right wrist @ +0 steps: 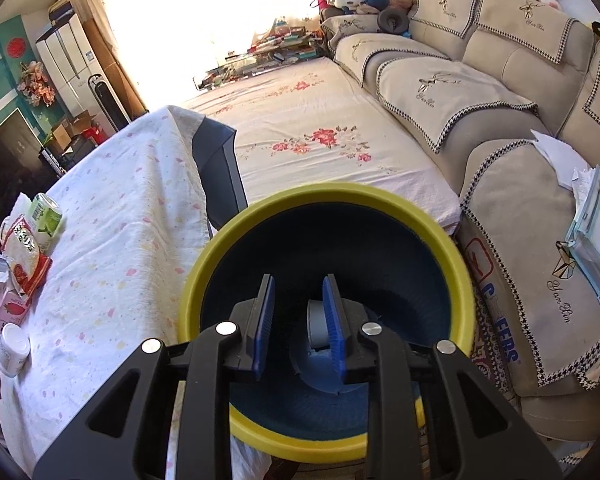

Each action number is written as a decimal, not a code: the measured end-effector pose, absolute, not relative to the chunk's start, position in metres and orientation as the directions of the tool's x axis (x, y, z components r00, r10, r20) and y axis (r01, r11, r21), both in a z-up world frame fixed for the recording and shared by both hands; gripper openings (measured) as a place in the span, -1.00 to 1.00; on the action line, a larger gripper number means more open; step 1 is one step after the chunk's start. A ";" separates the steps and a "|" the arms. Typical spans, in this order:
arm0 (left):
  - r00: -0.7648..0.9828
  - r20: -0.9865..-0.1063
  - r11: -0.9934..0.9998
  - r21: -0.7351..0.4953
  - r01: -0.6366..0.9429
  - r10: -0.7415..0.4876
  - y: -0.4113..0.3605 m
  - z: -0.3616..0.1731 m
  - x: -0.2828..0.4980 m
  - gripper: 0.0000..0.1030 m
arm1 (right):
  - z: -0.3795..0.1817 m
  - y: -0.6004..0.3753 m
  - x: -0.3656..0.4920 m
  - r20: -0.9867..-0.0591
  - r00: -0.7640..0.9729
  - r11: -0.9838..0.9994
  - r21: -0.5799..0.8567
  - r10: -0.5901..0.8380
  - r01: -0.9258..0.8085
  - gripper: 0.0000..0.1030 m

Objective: Collect trash
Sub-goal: 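Withdraw the right gripper from the bin back toward the table, then grasp the white pill bottle with the right gripper, then move the pill bottle over the bin and open the right gripper, then grasp the pink strawberry milk carton with the left gripper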

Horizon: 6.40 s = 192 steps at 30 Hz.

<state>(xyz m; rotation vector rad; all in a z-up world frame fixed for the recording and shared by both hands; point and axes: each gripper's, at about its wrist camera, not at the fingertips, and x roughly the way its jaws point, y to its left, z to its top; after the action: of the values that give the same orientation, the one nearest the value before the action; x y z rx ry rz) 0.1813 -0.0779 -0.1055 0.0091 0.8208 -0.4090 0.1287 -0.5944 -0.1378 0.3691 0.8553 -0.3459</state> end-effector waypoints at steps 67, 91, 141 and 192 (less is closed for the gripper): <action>0.809 -0.550 0.978 -0.082 0.194 -0.207 -0.014 -0.048 0.130 0.85 | -0.106 -0.385 0.131 -0.731 0.655 0.979 0.189 0.190 -0.073 -0.05; 0.794 -0.571 0.978 -0.115 0.174 -0.209 0.019 -0.075 0.127 0.90 | -0.135 -0.230 0.199 -0.791 0.557 0.944 0.076 0.253 -0.321 0.87; 0.643 -0.699 0.938 -0.121 0.324 -0.312 -0.089 -0.129 0.209 0.90 | -0.170 -0.591 0.147 -0.799 0.581 0.909 0.115 -0.154 0.400 0.69; 0.442 -0.820 0.866 -0.125 0.483 -0.365 -0.139 -0.178 0.281 0.25 | -0.176 -0.574 0.145 -0.808 0.585 0.913 0.179 -0.076 0.366 0.69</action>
<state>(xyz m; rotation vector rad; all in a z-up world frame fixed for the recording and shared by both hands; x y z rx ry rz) 0.2814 -0.1387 -0.1778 0.1345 0.9812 -0.5282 0.1447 -0.5739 -0.1764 0.3465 0.9143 -0.2640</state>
